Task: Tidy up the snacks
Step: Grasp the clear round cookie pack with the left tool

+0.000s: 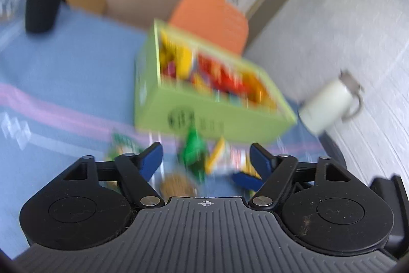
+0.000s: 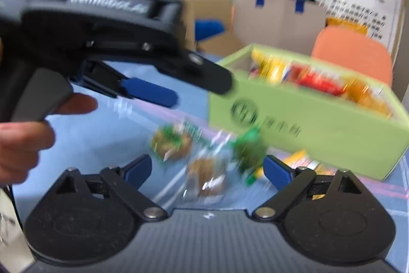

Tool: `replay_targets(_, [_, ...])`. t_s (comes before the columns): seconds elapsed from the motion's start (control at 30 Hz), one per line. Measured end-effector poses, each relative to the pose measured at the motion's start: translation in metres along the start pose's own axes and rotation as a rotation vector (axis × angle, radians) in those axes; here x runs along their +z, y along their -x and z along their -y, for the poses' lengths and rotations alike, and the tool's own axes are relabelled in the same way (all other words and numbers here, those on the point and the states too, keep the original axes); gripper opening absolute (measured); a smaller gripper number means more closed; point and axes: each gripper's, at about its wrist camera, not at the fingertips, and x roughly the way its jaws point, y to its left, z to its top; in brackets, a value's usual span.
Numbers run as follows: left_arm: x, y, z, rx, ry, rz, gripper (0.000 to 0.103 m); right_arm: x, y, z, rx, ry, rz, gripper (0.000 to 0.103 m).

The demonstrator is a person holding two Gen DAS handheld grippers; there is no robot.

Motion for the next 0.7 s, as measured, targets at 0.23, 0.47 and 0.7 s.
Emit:
replay_targets(0.23, [-0.01, -0.021, -0.012, 0.071, 0.054, -0.127, 0.034, -0.001, -0.016, -0.012, 0.061, 0.032, -0.062, 0.093])
replay_targets(0.47, [-0.024, -0.029, -0.009, 0.046, 0.048, -0.181, 0.02, -0.011, -0.003, -0.018, 0.051, 0.008, -0.061, 0.094])
replay_targets(0.7, [-0.063, -0.017, 0.022, 0.02, 0.002, -0.191, 0.023, -0.049, 0.04, -0.028, -0.004, -0.021, -0.042, 0.093])
